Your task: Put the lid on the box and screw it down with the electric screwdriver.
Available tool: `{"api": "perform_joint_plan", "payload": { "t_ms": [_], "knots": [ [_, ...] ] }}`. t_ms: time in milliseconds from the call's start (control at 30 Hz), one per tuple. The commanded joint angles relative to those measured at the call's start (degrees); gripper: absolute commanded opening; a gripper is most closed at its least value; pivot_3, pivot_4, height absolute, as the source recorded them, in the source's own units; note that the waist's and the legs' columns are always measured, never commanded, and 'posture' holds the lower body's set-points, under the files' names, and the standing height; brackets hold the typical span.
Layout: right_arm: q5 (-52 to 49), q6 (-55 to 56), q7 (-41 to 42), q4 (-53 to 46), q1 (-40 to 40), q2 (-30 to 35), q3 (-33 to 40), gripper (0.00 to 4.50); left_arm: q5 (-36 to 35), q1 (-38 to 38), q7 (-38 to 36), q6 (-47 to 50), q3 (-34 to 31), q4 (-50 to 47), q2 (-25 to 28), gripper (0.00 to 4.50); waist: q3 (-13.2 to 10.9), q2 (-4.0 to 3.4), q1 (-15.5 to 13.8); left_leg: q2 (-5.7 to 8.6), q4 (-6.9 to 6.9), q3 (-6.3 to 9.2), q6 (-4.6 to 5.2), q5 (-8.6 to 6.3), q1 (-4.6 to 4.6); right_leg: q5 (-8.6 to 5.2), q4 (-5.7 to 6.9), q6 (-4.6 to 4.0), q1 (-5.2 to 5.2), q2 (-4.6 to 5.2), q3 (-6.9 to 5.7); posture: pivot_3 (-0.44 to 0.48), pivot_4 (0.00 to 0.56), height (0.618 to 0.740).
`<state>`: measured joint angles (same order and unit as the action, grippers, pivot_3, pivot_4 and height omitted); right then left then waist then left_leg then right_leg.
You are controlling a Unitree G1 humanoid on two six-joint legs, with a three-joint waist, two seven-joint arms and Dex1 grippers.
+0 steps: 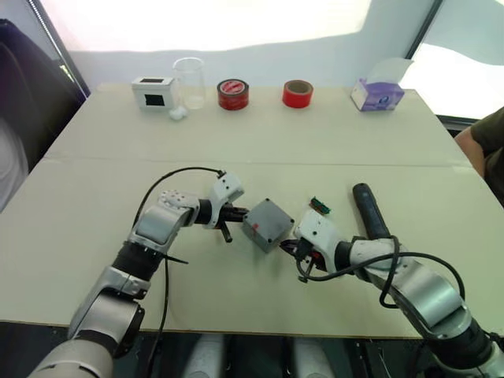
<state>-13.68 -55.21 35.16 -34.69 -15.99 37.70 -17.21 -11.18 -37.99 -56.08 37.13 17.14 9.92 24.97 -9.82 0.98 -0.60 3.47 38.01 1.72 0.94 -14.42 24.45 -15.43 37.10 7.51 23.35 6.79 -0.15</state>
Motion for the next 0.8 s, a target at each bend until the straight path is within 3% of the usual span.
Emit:
{"api": "perform_joint_plan", "payload": {
  "t_ms": [33,367,800],
  "knots": [
    [1.61,3.72,-0.37,1.36,-2.62,-1.27,-1.37,0.05,-1.85,2.02,-1.02,2.78,-0.05,-7.5,0.93,0.0,0.0,0.0,0.04,0.0,0.0,0.0,0.0,0.0,0.0,0.0,0.0,0.0,0.0,0.0,0.0,0.0,0.15,0.74],
    [2.79,7.54,1.67,4.83,-4.24,-2.58,-3.2,0.05,-4.92,10.02,1.73,12.61,-2.83,-23.38,4.36,0.0,0.01,-0.01,-0.04,-0.01,-0.01,0.01,-0.01,0.0,-0.01,0.0,0.0,0.0,0.0,-0.01,0.0,0.0,0.15,0.74],
    [4.52,9.56,3.4,7.68,-6.03,-4.43,-3.99,0.05,-5.77,11.99,3.73,14.81,-3.4,-25.75,5.69,0.0,0.0,-0.01,0.04,-0.02,-0.03,0.01,-0.03,0.01,-0.02,0.0,0.0,-0.01,0.02,-0.02,0.01,0.0,0.15,0.74]
  ]
}}
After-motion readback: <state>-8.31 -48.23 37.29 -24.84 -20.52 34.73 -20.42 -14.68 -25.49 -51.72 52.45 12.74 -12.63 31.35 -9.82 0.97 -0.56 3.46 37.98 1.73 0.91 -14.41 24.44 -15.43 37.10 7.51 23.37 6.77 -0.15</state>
